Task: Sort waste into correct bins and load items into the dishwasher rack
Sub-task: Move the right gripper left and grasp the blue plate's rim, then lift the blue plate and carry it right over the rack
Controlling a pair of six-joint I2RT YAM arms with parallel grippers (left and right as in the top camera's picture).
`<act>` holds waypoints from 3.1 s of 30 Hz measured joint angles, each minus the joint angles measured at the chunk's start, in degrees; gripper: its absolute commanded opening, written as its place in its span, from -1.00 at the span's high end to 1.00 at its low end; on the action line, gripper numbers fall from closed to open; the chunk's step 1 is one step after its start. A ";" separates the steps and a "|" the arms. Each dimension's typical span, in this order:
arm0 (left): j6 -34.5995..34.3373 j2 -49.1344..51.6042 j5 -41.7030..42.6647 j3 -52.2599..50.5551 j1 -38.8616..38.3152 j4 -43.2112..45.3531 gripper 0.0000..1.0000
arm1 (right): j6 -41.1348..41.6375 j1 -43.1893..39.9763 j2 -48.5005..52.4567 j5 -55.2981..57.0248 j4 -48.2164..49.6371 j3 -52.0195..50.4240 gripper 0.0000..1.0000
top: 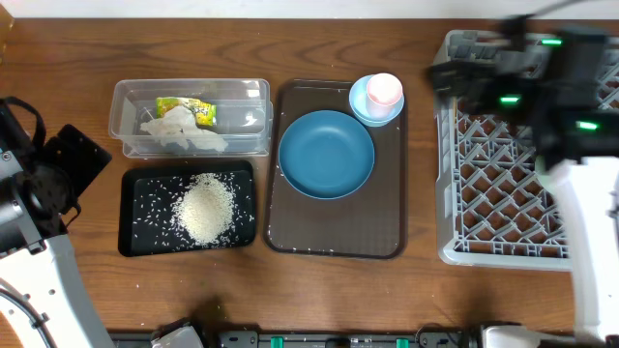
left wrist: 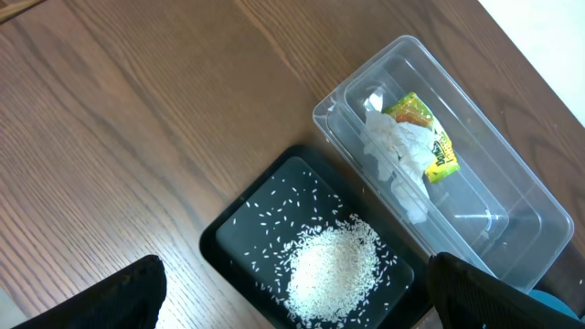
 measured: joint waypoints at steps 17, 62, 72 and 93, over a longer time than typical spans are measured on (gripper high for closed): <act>0.02 0.00 0.00 0.00 0.00 0.00 -0.86 | -17.90 40.26 23.96 31.28 10.86 0.00 -0.91; 0.00 0.00 0.00 0.00 0.00 0.00 -0.86 | -9.49 43.85 32.98 37.31 -1.16 0.46 0.82; 0.00 0.00 0.00 0.00 0.00 0.00 -0.86 | -7.48 43.85 24.98 37.07 -2.99 1.57 0.98; 0.02 0.00 0.00 0.00 0.00 0.00 -0.86 | -6.64 43.85 33.31 35.30 -4.48 2.32 0.05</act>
